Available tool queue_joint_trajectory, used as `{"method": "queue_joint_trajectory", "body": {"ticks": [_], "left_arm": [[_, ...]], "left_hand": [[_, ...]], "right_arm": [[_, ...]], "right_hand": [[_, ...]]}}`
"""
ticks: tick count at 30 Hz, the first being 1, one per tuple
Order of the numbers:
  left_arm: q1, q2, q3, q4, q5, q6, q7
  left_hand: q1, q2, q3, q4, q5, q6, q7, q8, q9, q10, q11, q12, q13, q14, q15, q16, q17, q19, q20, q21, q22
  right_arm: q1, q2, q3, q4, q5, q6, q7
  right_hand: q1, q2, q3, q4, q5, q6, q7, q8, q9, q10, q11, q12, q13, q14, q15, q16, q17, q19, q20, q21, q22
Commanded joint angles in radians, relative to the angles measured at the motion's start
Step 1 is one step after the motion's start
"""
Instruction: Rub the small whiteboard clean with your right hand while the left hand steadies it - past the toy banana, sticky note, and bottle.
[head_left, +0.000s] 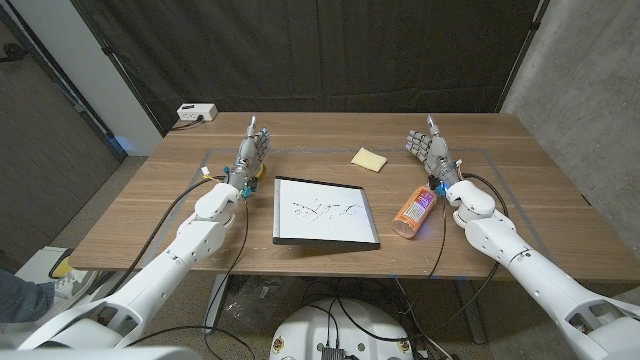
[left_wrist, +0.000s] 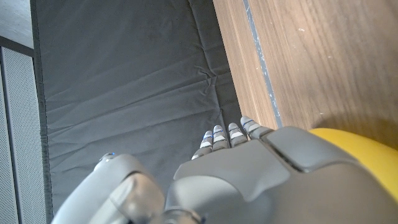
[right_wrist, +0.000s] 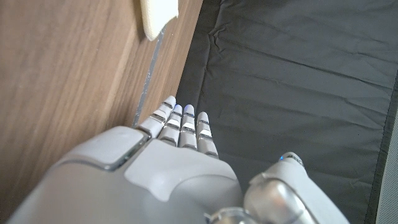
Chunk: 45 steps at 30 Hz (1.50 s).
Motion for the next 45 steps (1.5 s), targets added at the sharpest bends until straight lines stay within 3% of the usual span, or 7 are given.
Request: {"method": "queue_joint_trajectory", "body": {"ticks": [1,10,14,25,36,41,45], "left_arm": [[0.042,0.025,-0.008,-0.076,-0.006,0.03,0.023],[0.137,0.109,-0.037,-0.268,-0.005,0.129,0.11],[0.19,0.14,-0.066,-0.327,-0.009,0.131,0.136],[0.289,0.139,-0.127,-0.327,-0.084,-0.014,0.028],[0.392,0.144,-0.162,-0.383,-0.133,-0.04,0.025],[0.432,0.122,-0.172,-0.39,-0.241,-0.068,-0.082],[0.459,0.112,-0.172,-0.417,-0.24,-0.076,-0.066]], "left_hand": [[0.01,0.002,0.001,0.006,0.005,-0.004,0.002,0.006,0.005,-0.003,0.002,0.003,0.005,-0.009,-0.001,0.005,0.003,-0.005,0.005,0.007,0.004],[0.034,0.01,0.005,-0.005,0.007,0.007,0.006,0.009,0.005,0.015,0.006,0.01,0.006,0.009,0.004,0.009,0.003,0.012,0.013,0.012,0.004],[0.04,0.013,0.007,-0.007,0.007,0.007,0.006,0.009,0.006,0.016,0.009,0.009,0.006,0.012,0.005,0.009,0.003,0.015,0.014,0.013,0.004],[0.064,0.023,0.012,-0.018,0.006,0.026,0.004,0.014,0.006,0.036,0.007,0.015,0.006,0.034,0.007,0.013,0.003,0.041,0.02,0.021,0.003],[0.079,0.028,0.014,-0.024,0.004,0.03,0.003,0.013,0.007,0.047,0.01,0.017,0.007,0.048,0.011,0.015,0.003,0.05,0.012,0.021,0.003],[0.085,0.031,0.015,-0.027,0.003,0.034,0.003,0.014,0.007,0.053,0.012,0.019,0.007,0.051,0.014,0.014,0.004,0.052,0.011,0.021,0.003],[0.088,0.033,0.016,-0.028,0.003,0.035,0.003,0.014,0.007,0.053,0.012,0.018,0.007,0.051,0.014,0.014,0.004,0.052,0.013,0.021,0.003]], "right_arm": [[-0.036,-0.027,-0.005,-0.062,-0.026,-0.027,-0.037],[-0.069,-0.055,0.001,-0.126,-0.048,-0.045,-0.075],[-0.075,-0.058,-0.001,-0.141,-0.054,-0.052,-0.082],[-0.089,-0.067,-0.007,-0.188,-0.077,-0.074,-0.115],[-0.109,-0.082,-0.011,-0.243,-0.102,-0.098,-0.146],[-0.11,-0.081,-0.011,-0.253,-0.116,-0.09,-0.156],[-0.108,-0.08,-0.009,-0.256,-0.126,-0.086,-0.164]], "right_hand": [[0.014,0.002,0.009,-0.002,0.004,0.006,0.0,0.005,0.003,0.009,-0.003,0.007,0.005,0.006,-0.001,0.005,0.001,0.008,-0.002,0.005,0.004],[0.019,0.005,0.011,-0.005,0.003,0.006,-0.001,0.004,0.003,0.009,-0.004,0.006,0.005,0.006,-0.002,0.005,0.001,0.01,-0.002,0.005,0.004],[0.022,0.006,0.012,-0.006,0.002,0.007,-0.001,0.004,0.003,0.009,-0.004,0.006,0.005,0.007,-0.002,0.005,0.001,0.011,-0.002,0.005,0.004],[0.03,0.01,0.014,-0.011,0.0,0.004,-0.007,0.003,0.003,0.011,-0.004,0.005,0.006,0.009,-0.001,0.005,0.001,0.014,0.0,0.005,0.004],[0.036,0.012,0.016,-0.014,-0.001,0.006,-0.008,0.003,0.003,0.016,-0.004,0.006,0.006,0.011,-0.003,0.005,0.001,0.016,0.001,0.005,0.005],[0.039,0.012,0.016,-0.016,-0.002,0.008,-0.008,0.004,0.003,0.017,-0.004,0.006,0.006,0.012,-0.002,0.005,0.001,0.017,0.002,0.005,0.005],[0.04,0.012,0.016,-0.017,-0.003,0.008,-0.009,0.004,0.004,0.017,-0.006,0.006,0.006,0.015,-0.003,0.006,0.001,0.018,0.001,0.005,0.005]]}}
